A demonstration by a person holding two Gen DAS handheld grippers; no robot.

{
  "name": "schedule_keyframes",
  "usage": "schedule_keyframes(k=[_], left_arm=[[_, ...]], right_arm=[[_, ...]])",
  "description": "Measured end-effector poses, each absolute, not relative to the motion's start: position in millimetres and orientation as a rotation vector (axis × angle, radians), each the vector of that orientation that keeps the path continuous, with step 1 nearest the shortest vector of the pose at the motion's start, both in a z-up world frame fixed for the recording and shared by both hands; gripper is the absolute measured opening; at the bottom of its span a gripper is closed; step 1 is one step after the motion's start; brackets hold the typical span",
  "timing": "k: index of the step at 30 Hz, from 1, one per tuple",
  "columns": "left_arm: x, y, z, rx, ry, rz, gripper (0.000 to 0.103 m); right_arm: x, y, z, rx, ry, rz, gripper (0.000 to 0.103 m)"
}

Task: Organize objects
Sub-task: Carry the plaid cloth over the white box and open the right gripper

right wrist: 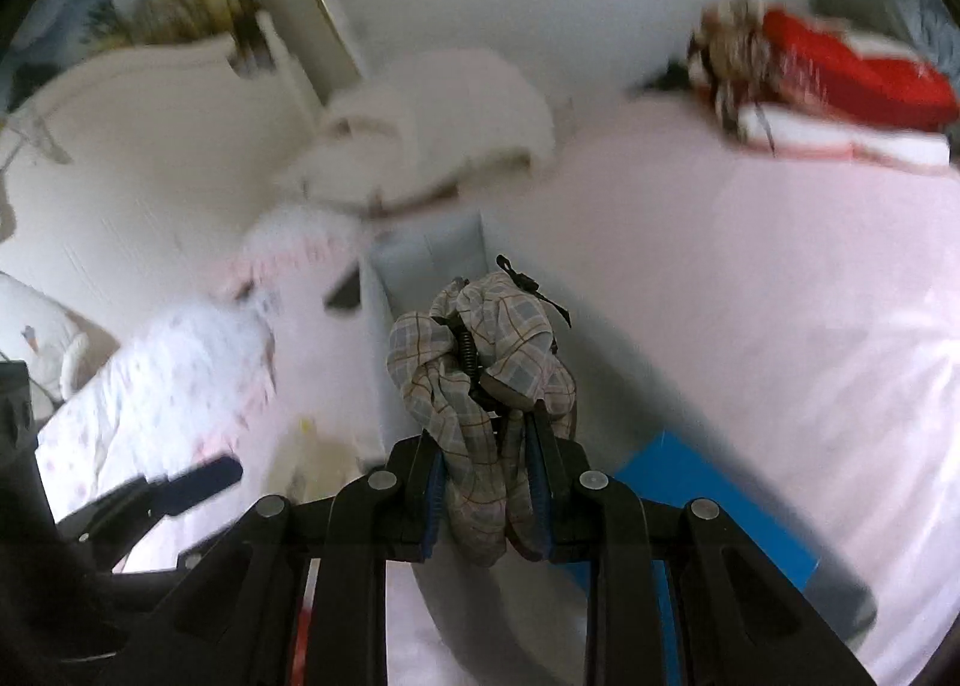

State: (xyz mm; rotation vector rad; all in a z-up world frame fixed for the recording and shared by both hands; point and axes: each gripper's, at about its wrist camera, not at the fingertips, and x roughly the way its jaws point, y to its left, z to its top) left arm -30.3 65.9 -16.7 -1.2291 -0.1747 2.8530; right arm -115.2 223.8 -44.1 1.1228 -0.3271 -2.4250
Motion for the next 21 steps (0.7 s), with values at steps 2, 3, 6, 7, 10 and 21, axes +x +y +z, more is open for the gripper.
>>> schedule_keyframes(k=[2,3,6,7,10,21], left_arm=[[-32,70,-19,-1.240,-0.170,2.864,0.068],[-33,71,-20,-1.241,-0.165,2.869,0.068],[-35,76,-20,-1.237,-0.155,2.867,0.068],[-35,77,-20,-1.237,-0.150,2.871,0.068],[-30,82,-19,-1.269,-0.106,2.893,0.068],[29,53,-14,-1.315,-0.068,2.914,0.068]], right_arm=[[-113,227,-44,1.170,-0.347,-2.431,0.029],[-111,228,-43,1.172,-0.332,-2.445,0.029],[-100,230,-33,1.107,-0.281,-2.460,0.032],[-96,233,-29,1.079,-0.293,-2.460,0.034],[-82,237,-19,0.989,-0.344,-2.457,0.039],[-35,200,5,0.692,-0.350,-2.339,0.059]])
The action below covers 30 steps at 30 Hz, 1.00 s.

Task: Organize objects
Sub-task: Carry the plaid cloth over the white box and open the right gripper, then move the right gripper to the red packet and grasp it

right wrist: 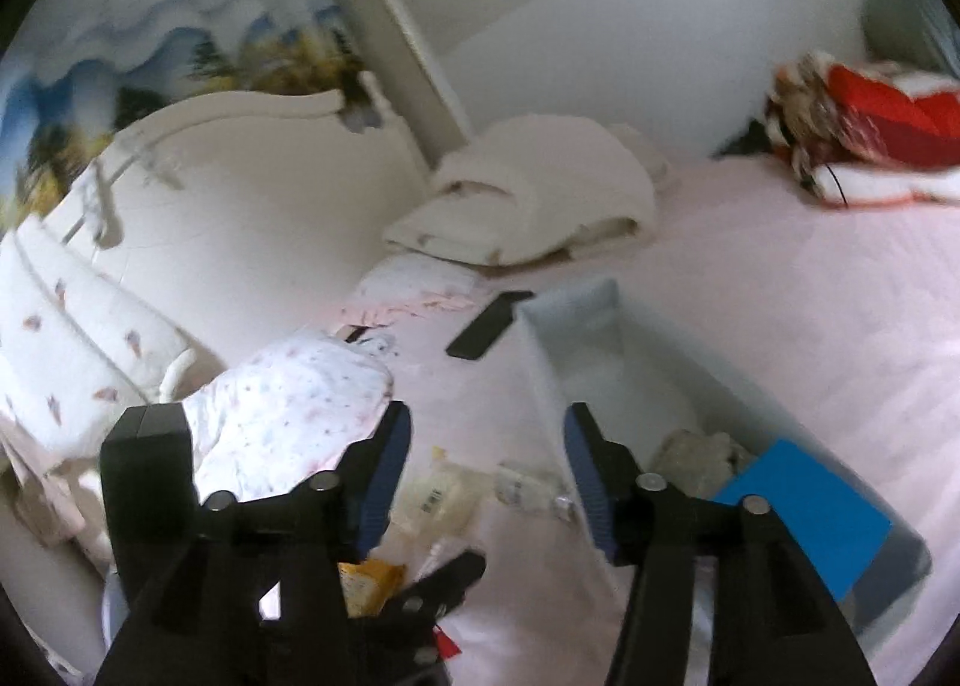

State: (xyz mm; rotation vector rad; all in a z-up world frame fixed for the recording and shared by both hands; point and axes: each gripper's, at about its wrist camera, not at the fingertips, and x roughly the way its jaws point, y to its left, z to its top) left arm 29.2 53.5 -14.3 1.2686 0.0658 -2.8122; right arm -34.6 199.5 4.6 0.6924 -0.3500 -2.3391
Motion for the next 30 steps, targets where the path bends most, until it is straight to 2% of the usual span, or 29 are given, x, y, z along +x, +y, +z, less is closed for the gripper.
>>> schedule_keyframes(k=[5,11,13,17,25,30], left_arm=[[69,11,-17,1.278,0.027,-2.742,0.068],[97,-25,-32,1.210,-0.068,-2.742,0.068],[97,-37,-43,1.216,-0.023,-2.721,0.068],[82,-54,-56,1.378,0.197,-2.732,0.068],[81,-67,-65,1.354,0.220,-2.721,0.068],[81,-84,-71,1.344,0.319,-2.679,0.068]], right_arm=[[-8,171,-5,0.729,-0.386,-2.240,0.061],[11,134,-21,0.808,-0.171,-2.274,0.061],[13,129,-29,0.839,-0.140,-2.283,0.061],[12,119,-43,0.897,-0.066,-2.290,0.061],[-3,98,-80,1.055,0.032,-2.310,0.061],[-6,84,-103,1.141,0.187,-2.304,0.061]])
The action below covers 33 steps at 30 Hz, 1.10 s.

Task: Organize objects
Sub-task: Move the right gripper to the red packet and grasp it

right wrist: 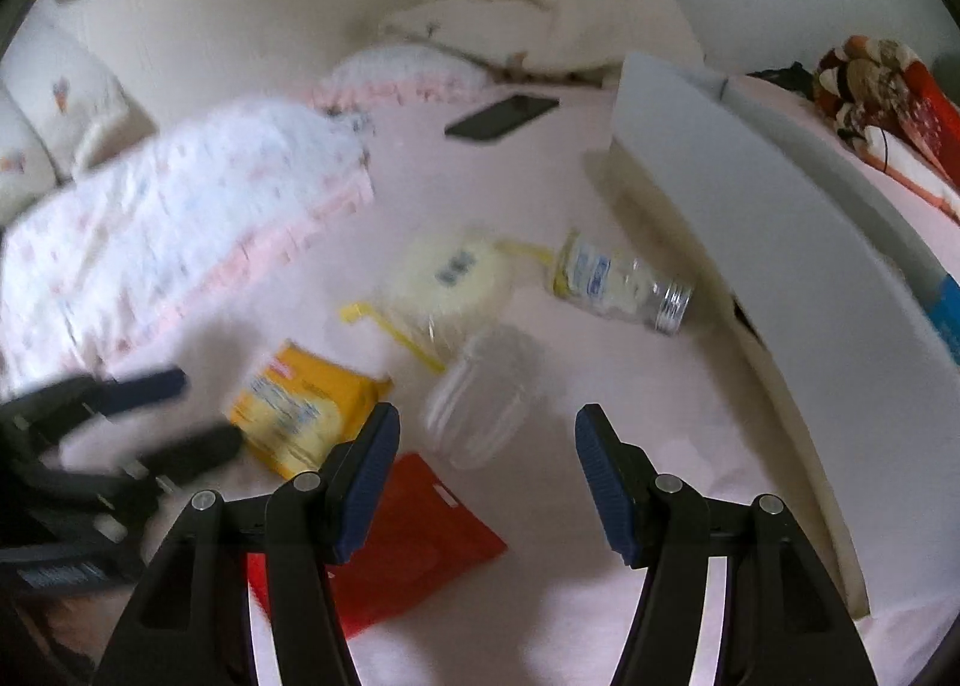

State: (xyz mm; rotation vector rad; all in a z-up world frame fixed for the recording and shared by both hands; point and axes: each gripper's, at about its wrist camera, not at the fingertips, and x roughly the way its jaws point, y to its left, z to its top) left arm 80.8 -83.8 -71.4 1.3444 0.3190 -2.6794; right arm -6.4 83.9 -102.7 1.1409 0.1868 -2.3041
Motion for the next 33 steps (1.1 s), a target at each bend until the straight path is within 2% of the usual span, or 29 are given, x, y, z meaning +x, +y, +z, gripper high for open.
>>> schedule_keyframes(k=[4,10,15,21,23,29,33], left_arm=[[77,-97,-83,1.375,0.409,-2.618,0.068],[75,-104,-85,1.353,0.396,-2.581,0.068],[68,-104,-85,1.376,0.477,-2.604,0.068],[63,-93,-86,1.398,0.380,-2.613,0.068],[62,-93,-86,1.395,0.338,-2.599,0.068],[69,-107,-86,1.390,0.486,-2.572,0.068],[73,-105,-84,1.378,0.451,-2.554,0.068]], right_arm=[[-12,86,-111,1.218,0.193,-2.258,0.061],[-19,97,-93,1.172,0.103,-2.242,0.061],[-36,104,-92,1.210,0.018,-2.247,0.061],[-47,111,-104,1.369,-0.238,-2.116,0.061],[-41,109,-113,1.455,-0.273,-2.047,0.061],[-26,110,-131,1.647,-0.375,-1.958,0.055],[-17,109,-130,1.744,-0.371,-1.963,0.052]])
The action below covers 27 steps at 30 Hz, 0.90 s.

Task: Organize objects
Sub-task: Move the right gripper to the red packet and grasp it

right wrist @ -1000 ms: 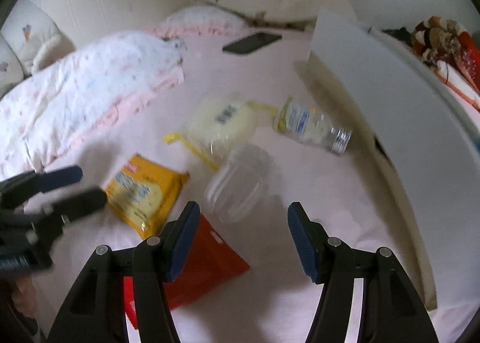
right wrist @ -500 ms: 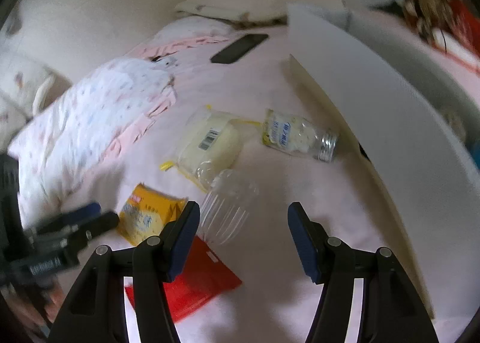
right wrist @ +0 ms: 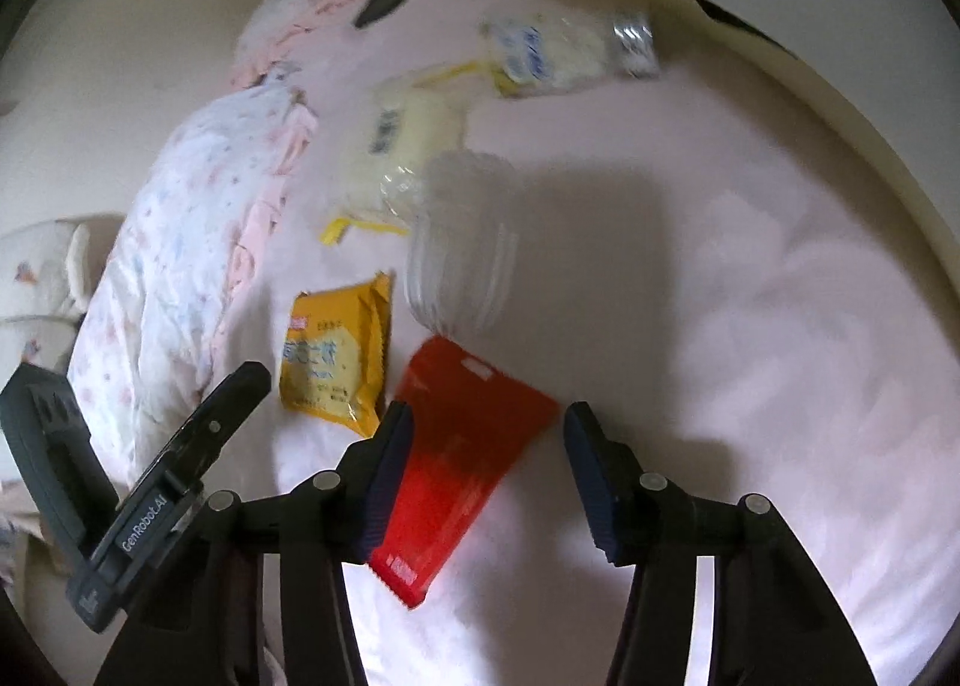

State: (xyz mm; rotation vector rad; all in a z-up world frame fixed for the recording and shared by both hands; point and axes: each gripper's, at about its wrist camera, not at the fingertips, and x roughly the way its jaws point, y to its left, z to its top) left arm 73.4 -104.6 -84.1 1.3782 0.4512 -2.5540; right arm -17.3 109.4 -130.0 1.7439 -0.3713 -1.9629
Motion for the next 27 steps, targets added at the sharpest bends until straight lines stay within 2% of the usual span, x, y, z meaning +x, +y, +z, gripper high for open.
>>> schedule_keyframes(k=[3,7,10,15,17,19,23,24,27], left_arm=[[78,-99,-75,1.337,0.387,-2.565,0.068],[80,-97,-66,1.302,0.325,-2.573,0.068],[85,-101,-59,1.270,0.334,-2.576,0.065],[89,-123,-55,1.243,0.398,-2.517,0.065],[90,-126,-54,1.230,0.356,-2.489,0.065],[91,-125,-53,1.233,0.289,-2.458,0.065],[90,-122,-49,1.233,0.265,-2.483,0.065],[89,-122,-49,1.238,0.257,-2.483,0.065],[87,-123,-51,1.256,0.275,-2.481,0.065]], right_arm=[[-6,102,-126,1.792,-0.309,-1.967,0.052],[3,87,-140,1.840,-0.397,-1.873,0.055],[5,75,-138,1.833,-0.416,-1.927,0.073],[6,61,-138,1.861,-0.413,-1.991,0.092],[8,44,-138,1.858,-0.309,-2.009,0.103],[12,31,-137,1.875,-0.164,-2.060,0.103],[24,-10,-145,1.907,0.285,-2.110,0.102],[26,-14,-145,1.896,0.328,-2.132,0.102],[23,-7,-144,1.907,0.270,-2.102,0.103]])
